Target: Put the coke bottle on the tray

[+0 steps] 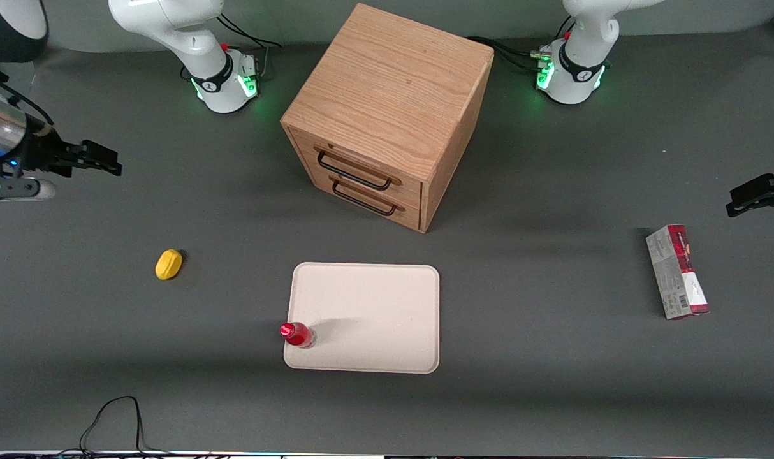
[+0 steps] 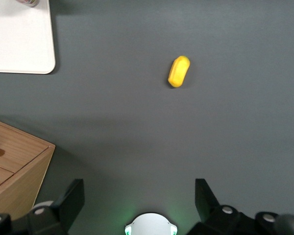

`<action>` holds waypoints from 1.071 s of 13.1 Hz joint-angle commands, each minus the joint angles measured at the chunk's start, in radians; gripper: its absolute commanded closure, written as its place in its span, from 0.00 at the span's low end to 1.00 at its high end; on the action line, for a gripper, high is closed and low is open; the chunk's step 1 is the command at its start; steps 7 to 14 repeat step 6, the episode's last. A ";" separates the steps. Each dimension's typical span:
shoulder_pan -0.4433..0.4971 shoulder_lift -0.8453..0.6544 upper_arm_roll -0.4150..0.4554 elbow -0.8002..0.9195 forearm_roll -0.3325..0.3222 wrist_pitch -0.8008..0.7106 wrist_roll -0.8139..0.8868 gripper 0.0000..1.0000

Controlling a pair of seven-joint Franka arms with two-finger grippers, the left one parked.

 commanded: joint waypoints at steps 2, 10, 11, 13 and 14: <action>-0.121 0.006 0.116 0.022 0.005 -0.007 -0.021 0.00; -0.121 0.006 0.113 0.026 0.007 -0.007 -0.018 0.00; -0.121 0.006 0.113 0.026 0.007 -0.007 -0.018 0.00; -0.121 0.006 0.113 0.026 0.007 -0.007 -0.018 0.00; -0.121 0.006 0.113 0.026 0.007 -0.007 -0.018 0.00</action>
